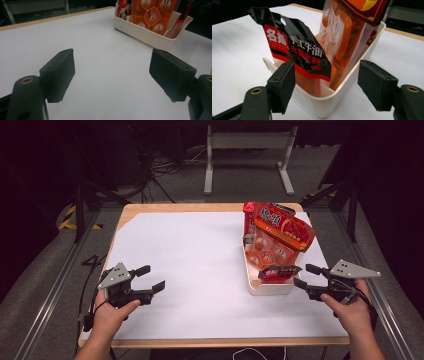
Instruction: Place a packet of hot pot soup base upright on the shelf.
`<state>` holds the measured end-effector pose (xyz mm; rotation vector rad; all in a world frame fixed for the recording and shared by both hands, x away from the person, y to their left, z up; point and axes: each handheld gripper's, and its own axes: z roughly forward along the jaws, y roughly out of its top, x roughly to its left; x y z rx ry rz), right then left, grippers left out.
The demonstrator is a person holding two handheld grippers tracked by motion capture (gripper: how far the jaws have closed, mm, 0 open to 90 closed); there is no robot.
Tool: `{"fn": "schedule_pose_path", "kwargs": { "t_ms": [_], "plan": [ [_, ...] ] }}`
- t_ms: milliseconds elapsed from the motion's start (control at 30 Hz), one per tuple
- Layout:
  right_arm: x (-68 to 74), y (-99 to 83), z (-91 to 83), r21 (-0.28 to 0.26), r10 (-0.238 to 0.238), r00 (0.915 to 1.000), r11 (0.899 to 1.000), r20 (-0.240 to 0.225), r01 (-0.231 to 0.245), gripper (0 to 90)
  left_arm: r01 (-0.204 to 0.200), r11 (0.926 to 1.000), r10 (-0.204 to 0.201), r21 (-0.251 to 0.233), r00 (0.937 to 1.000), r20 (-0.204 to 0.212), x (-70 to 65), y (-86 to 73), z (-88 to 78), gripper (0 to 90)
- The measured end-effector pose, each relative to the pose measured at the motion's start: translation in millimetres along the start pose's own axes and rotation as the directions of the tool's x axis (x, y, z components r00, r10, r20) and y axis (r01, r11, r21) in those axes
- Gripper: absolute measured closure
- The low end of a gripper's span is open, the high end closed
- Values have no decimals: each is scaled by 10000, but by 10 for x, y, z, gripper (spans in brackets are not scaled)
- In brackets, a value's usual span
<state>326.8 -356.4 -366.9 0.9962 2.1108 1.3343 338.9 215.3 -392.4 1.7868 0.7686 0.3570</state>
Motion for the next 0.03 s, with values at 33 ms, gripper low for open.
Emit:
{"fn": "schedule_pose_path", "kwargs": {
  "t_ms": [33],
  "plan": [
    [0, 0, -1, -11, 26, 10000, 10000, 14, -26, 308, 44, 10000, -44, -53, 10000, -6, 4, 0, -9, 217]
  ]
}}
